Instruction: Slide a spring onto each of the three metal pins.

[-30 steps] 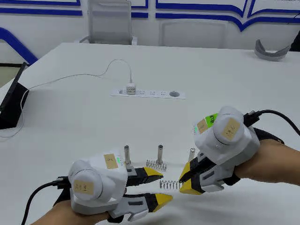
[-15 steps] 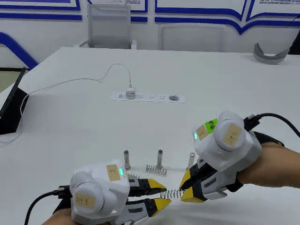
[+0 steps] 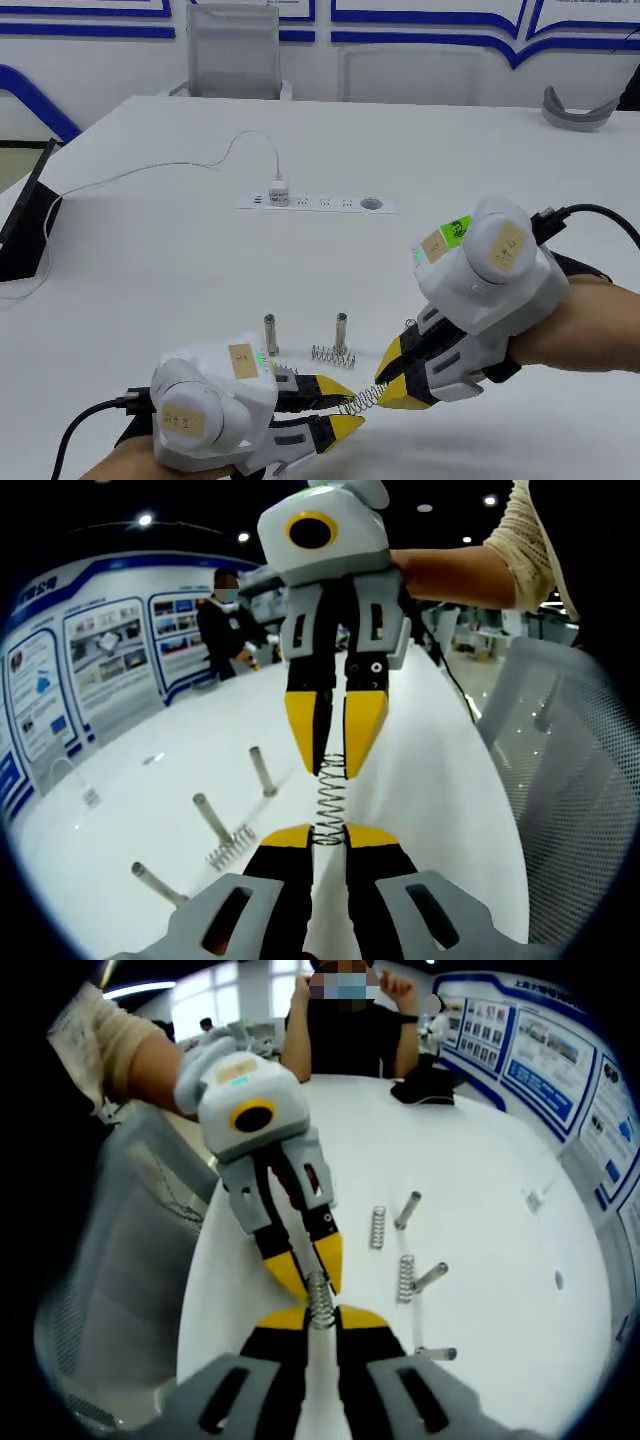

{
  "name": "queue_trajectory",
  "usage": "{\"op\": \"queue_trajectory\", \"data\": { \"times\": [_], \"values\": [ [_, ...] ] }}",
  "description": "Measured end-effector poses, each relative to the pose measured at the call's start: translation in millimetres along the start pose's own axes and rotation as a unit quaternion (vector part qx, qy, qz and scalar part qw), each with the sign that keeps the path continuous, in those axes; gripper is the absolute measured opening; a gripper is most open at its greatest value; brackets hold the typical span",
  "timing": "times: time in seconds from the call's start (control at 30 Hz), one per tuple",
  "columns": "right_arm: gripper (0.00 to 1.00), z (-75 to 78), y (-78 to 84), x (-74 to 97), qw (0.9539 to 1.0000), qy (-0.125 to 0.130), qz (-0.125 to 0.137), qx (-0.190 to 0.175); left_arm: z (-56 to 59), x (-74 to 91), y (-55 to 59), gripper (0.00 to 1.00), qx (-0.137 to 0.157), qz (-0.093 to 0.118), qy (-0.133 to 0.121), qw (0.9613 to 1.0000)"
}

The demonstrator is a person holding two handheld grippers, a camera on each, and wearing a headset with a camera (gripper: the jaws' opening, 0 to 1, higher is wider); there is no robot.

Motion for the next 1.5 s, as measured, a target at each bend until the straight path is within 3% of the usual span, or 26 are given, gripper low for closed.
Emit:
{"op": "queue_trajectory", "data": {
  "times": [0.53,0.97,1.5],
  "values": [
    [0.12,0.8,-22.3,-2.3,0.9998,0.005,0.013,0.013,1.7,-0.7,0.8,0.11,0.011,0.004,0.001,0.9999],
    [0.16,-1.4,-20.8,-7.4,1.0000,-0.004,-0.002,0.002,2.6,-2.4,0.0,0.10,0.018,0.012,0.002,0.9998],
    [0.13,-0.2,-17.1,-13.6,0.9996,-0.012,-0.024,-0.003,3.2,-2.6,-5.0,0.10,0.013,0.011,0.005,0.9998]
  ]
}}
Point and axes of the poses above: the centre of the closed fingertips' face, and the gripper's own axes: x roughly backward along the fingers, z roughly to its right, y roughly out of its underside, the point moved 9 cm from there along x, roughly backward along the fingers, and after that the axes turned 11 degrees about x, right-handed, at the moved point
